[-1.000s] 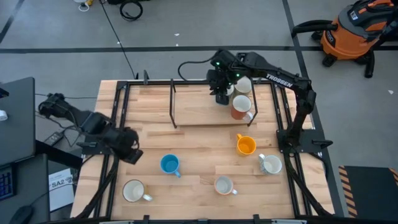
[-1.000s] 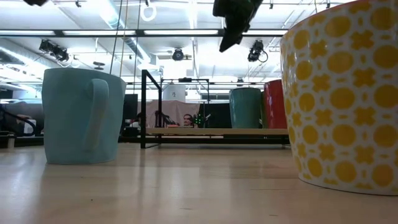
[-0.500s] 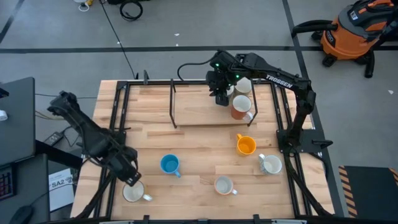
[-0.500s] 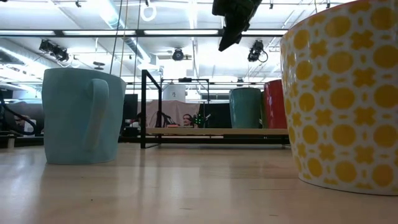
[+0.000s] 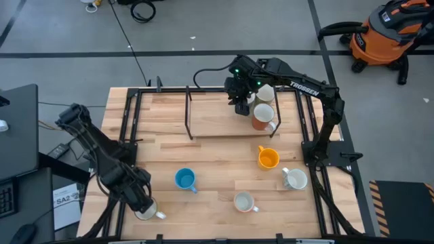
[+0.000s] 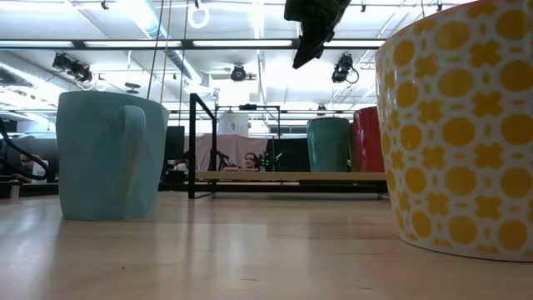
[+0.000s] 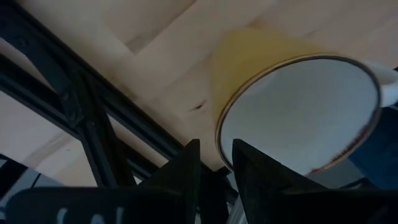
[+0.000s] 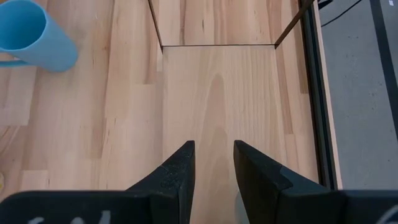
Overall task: Place coffee mugs
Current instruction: Put the light yellow cup on the shelf aligned with the light blue cup
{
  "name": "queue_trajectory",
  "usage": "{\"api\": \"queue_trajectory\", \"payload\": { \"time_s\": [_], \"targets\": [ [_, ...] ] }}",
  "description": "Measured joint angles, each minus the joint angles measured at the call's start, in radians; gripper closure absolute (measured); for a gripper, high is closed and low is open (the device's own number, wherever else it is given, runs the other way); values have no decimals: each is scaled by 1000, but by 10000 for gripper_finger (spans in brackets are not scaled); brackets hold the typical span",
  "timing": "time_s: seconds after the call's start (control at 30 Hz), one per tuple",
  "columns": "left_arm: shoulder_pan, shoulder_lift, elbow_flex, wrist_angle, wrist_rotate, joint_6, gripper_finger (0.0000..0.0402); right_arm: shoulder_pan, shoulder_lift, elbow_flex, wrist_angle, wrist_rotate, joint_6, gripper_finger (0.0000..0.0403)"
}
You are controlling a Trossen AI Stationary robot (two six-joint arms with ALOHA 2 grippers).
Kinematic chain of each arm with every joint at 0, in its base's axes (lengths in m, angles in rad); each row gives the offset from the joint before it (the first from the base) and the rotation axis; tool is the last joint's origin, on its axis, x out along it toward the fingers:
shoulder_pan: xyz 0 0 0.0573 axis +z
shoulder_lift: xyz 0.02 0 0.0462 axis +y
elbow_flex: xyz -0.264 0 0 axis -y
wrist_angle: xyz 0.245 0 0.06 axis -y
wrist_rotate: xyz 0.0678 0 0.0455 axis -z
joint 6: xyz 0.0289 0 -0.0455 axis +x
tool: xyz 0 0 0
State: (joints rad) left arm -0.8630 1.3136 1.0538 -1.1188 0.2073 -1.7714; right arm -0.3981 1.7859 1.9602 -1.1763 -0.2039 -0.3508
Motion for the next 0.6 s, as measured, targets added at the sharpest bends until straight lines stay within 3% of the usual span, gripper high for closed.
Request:
{"api": "queue_trajectory", "payload": {
  "time_s": [0.6],
  "targets": [
    [-6, 150, 0, 11, -20, 3, 301, 0, 0, 0, 0, 0, 0, 286]
  ]
}}
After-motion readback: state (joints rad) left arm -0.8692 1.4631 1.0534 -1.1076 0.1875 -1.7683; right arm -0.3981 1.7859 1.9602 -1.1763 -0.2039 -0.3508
